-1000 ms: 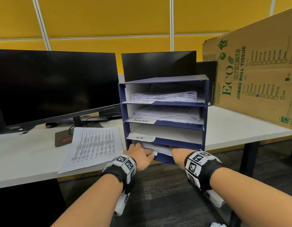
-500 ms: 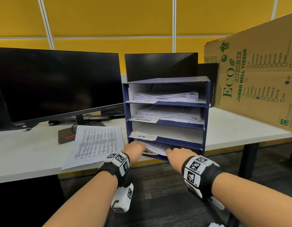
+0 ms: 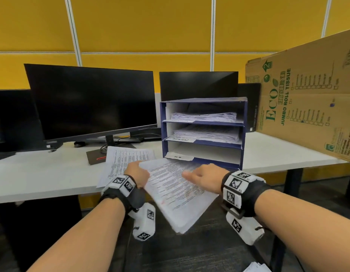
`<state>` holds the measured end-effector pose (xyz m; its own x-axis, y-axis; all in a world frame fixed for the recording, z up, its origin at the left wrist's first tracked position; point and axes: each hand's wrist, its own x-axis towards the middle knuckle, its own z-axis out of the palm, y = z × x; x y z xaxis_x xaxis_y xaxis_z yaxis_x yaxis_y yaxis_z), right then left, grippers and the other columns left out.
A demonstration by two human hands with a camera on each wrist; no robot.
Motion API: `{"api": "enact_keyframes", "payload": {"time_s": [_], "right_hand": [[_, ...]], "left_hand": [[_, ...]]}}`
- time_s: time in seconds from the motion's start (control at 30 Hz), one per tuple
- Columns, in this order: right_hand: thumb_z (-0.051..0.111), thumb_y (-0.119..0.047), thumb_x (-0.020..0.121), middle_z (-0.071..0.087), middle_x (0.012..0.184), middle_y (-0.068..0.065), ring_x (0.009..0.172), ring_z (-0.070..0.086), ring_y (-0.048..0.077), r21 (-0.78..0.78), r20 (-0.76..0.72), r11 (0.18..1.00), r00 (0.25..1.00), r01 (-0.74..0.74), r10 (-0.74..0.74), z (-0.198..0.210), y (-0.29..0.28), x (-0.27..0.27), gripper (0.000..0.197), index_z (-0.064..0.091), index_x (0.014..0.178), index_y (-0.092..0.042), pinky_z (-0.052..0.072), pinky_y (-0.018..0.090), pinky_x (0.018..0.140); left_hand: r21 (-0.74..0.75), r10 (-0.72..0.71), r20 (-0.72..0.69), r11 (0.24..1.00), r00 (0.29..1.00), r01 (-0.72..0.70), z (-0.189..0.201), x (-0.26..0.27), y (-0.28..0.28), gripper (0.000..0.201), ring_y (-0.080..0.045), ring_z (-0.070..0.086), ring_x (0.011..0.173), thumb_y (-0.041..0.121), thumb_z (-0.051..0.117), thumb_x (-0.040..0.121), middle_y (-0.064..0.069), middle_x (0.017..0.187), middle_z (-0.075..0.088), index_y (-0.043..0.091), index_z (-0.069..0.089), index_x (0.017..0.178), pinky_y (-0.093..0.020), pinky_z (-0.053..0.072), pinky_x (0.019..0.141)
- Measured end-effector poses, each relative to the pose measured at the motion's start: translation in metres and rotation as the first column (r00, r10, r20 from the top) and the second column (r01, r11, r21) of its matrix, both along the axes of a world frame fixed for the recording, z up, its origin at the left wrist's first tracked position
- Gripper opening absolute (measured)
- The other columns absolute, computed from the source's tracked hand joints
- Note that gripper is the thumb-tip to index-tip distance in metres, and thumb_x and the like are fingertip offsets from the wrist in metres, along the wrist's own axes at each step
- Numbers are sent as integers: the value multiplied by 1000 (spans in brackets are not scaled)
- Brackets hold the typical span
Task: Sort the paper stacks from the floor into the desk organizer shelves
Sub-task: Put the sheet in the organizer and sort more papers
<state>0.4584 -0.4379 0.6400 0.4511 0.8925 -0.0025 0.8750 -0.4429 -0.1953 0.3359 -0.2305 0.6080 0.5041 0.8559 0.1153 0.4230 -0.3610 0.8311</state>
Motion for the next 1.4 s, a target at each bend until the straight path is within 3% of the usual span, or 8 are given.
{"api": "enact_keyframes", "payload": {"time_s": [0.27, 0.43, 0.53, 0.67, 0.9, 1.13, 1.27, 1.4], "right_hand": [[42, -45, 96, 52, 71, 4, 70, 53, 21, -48, -58, 965, 964, 257, -259, -10, 18, -2, 44, 45, 65, -14, 37, 23, 52], [45, -60, 90, 53, 69, 8, 55, 49, 20, -87, -459, 963, 848, 254, -266, -12, 47, -40, 52, 53, 83, -9, 43, 28, 58], [49, -69, 82, 63, 100, 14, 70, 62, 24, -12, -630, 983, 763, 183, -149, -17, 81, -52, 78, 42, 131, -9, 55, 35, 66], [58, -54, 85, 52, 134, 15, 107, 62, 31, 214, -851, 968, 512, 131, 119, -5, 121, -72, 72, 40, 138, -9, 57, 40, 77], [48, -52, 93, 70, 113, 6, 104, 64, 26, 488, -833, 808, -101, 332, 544, 28, 165, -63, 38, 67, 111, -23, 46, 51, 95], [57, -5, 86, 67, 107, 10, 92, 62, 26, 611, -658, 653, 746, 448, 103, 36, 205, -19, 21, 65, 105, -7, 50, 30, 81], [52, -6, 85, 61, 97, 1, 87, 59, 25, 700, -476, 623, 879, 348, 44, 42, 209, -16, 26, 56, 108, -18, 53, 38, 83], [50, 0, 86, 54, 94, 1, 87, 56, 25, 733, -390, 604, 921, 312, -3, 48, 209, -20, 29, 52, 109, -18, 53, 37, 78]], "left_hand": [[224, 146, -98, 967, 984, -121, 10, -129, 46, 15, -25, 54, 80, -3, 59, 84, -15, 89, 63, -4, 67, 97, -27, 34, 62], [90, 395, 117, 910, 911, -406, 12, -202, 75, 26, -36, 61, 96, 6, 65, 86, -20, 105, 65, 0, 63, 111, -35, 46, 79], [-118, 470, 313, 881, 825, -457, 7, -220, 94, 39, -38, 62, 106, 13, 69, 85, -17, 120, 64, 11, 57, 122, -49, 50, 95], [-198, 504, 388, 863, 771, -465, 11, -210, 97, 22, -35, 63, 97, 15, 62, 90, -12, 109, 66, 15, 60, 112, -48, 52, 92], [-346, 476, 472, 874, 742, -341, 18, -150, 104, 40, -31, 64, 98, 18, 66, 83, -13, 118, 65, 7, 58, 121, -43, 54, 88], [-437, 342, 496, 893, 798, -111, 10, -93, 113, 33, -32, 66, 92, 10, 55, 96, -16, 114, 67, 9, 54, 129, -46, 58, 71], [-97, 218, -70, 970, 973, -224, 9, -70, 130, 58, -34, 53, 115, 51, 25, 101, -15, 130, 57, 8, 53, 127, -48, 36, 107], [128, 127, -675, 990, 727, -54, -18, -57, 153, 80, -29, 40, 129, 85, 27, 74, -3, 137, 49, 33, 49, 131, -51, 22, 110]]}}
